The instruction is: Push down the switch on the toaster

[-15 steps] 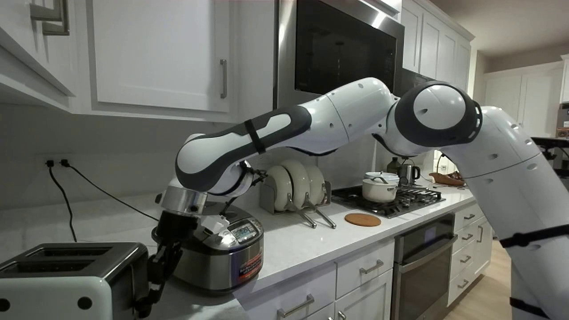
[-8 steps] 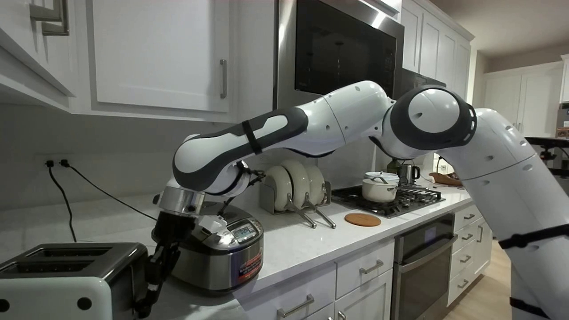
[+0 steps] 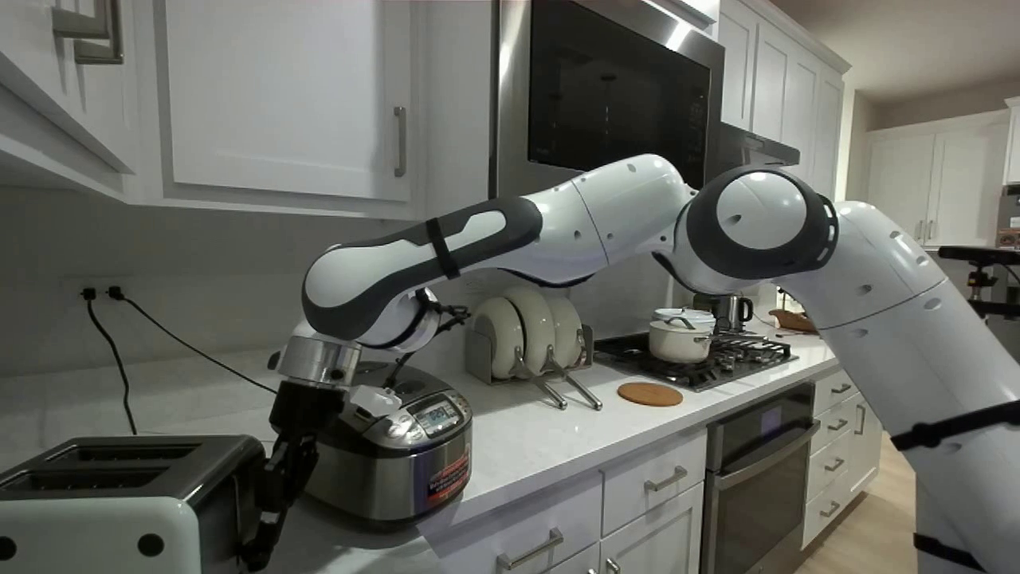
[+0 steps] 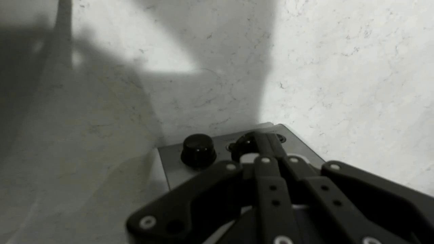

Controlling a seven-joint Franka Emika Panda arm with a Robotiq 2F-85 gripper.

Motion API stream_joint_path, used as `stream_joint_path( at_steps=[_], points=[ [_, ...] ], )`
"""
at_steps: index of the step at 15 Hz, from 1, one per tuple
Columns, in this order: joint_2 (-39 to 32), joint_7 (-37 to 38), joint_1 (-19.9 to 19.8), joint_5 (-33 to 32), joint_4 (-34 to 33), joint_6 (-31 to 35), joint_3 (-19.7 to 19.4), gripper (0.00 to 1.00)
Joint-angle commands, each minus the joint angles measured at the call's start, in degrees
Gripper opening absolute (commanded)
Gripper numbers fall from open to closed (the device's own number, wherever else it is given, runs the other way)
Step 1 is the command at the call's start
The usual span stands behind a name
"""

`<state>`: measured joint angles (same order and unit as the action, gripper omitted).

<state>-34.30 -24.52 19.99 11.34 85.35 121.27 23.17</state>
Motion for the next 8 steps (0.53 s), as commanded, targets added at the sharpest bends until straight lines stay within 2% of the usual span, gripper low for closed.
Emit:
stream_joint_path(
  at_steps=[1, 8],
  points=[
    [-5.1, 0.4, 1.4, -0.8, -4.1, -1.1, -0.3, 0.0],
    [-8.0, 2.1, 2.5, -1.5, -7.2, -4.6, -1.2, 0.0]
  ],
)
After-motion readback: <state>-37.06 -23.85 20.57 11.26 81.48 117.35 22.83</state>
